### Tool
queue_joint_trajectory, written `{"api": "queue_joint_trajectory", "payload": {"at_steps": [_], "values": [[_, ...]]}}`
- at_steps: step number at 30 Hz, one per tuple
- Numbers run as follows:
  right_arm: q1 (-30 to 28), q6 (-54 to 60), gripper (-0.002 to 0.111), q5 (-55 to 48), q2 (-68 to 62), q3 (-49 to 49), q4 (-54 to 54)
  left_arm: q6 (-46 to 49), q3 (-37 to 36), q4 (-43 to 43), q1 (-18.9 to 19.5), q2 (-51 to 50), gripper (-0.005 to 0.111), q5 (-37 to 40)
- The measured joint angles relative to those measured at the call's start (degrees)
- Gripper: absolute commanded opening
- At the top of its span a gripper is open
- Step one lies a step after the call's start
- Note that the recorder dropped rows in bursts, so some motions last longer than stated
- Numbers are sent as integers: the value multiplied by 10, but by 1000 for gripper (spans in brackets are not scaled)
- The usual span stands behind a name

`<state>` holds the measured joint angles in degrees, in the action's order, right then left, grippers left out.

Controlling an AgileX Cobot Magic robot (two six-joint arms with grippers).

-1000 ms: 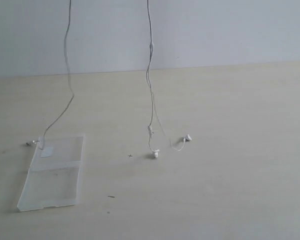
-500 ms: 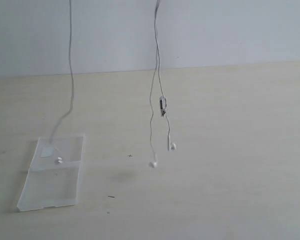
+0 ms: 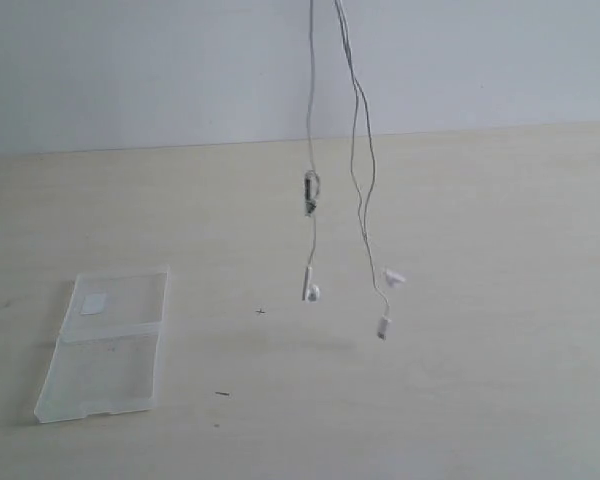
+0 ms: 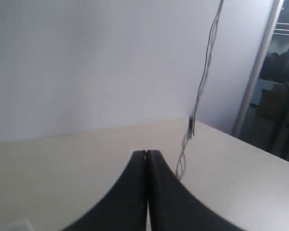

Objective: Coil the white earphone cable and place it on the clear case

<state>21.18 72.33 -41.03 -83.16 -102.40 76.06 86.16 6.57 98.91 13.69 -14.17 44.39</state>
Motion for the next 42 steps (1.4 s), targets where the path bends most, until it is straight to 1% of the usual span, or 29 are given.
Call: {"api": "queue_joint_trajectory", "payload": {"at_steps": [2, 3, 5, 7, 8, 9, 10, 11, 12, 13, 14, 15, 16, 18, 19, 20, 22, 24, 25, 30, 36, 39, 42], "values": [[0, -9, 0, -8, 0, 0, 0, 23, 12, 0, 0, -73, 1, 40], [0, -13, 0, -9, 0, 0, 0, 31, 20, 0, 0, -96, 3, 51], [0, -17, 0, -10, 0, 0, -2, 40, 41, 0, 0, -139, 11, 68], [0, -23, 0, -10, 0, 0, -12, 44, 64, 0, 0, -186, 24, 88], [0, -26, 0, -10, 0, 0, -19, 46, 74, 0, 0, -204, 42, 97], [0, -39, 0, -8, 0, 0, -38, 47, 97, 1, 0, -250, 52, 118], [0, -46, 0, -5, 0, 0, -46, 47, 106, 1, 0, -271, 68, 122], [0, -59, 0, 0, 0, 0, -57, 49, 124, 1, 0, -312, 72, 132], [0, -61, 0, 1, 0, 0, -58, 49, 132, 1, 0, -328, 75, 134], [0, -65, 0, 3, 0, 0, -60, 49, 146, 2, -10, -368, 74, 134], [0, -65, 0, 3, 0, 0, -62, 49, 151, 2, -19, -383, 73, 134], [0, -68, 0, 3, 0, 0, -62, 50, 166, 3, -45, -421, 73, 135], [0, -70, 0, 3, 0, 0, -63, 54, 172, 3, -58, -434, 73, 133], [0, -73, 0, 3, 0, 0, -64, 86, 208, 3, -128, -498, 73, 121], [0, -74, 0, 3, 0, 0, -64, 97, 217, 3, -146, -512, 73, 115], [0, -74, 0, 3, 2, 0, -70, 122, 233, 3, -176, -535, 73, 103], [0, -85, 0, 3, 5, -7, -102, 163, 254, 3, -211, -564, 73, 86], [0, -121, 0, 3, 6, -20, -149, 188, 270, 3, -225, -588, 73, 65], [0, -134, 0, 3, 6, -23, -160, 194, 276, 3, -225, -595, 73, 59], [0, -168, 0, 5, 7, -37, -176, 219, 308, 4, -235, -633, 73, 59], [0, -173, 0, 3, 7, -38, -179, 265, 360, 4, -282, -686, 73, 59], [0, -173, 0, 1, 7, -38, -179, 273, 387, 4, -308, -711, 73, 43], [0, -173, 0, -6, 7, -38, -179, 274, 408, 4, -319, -731, 73, 25]]}}
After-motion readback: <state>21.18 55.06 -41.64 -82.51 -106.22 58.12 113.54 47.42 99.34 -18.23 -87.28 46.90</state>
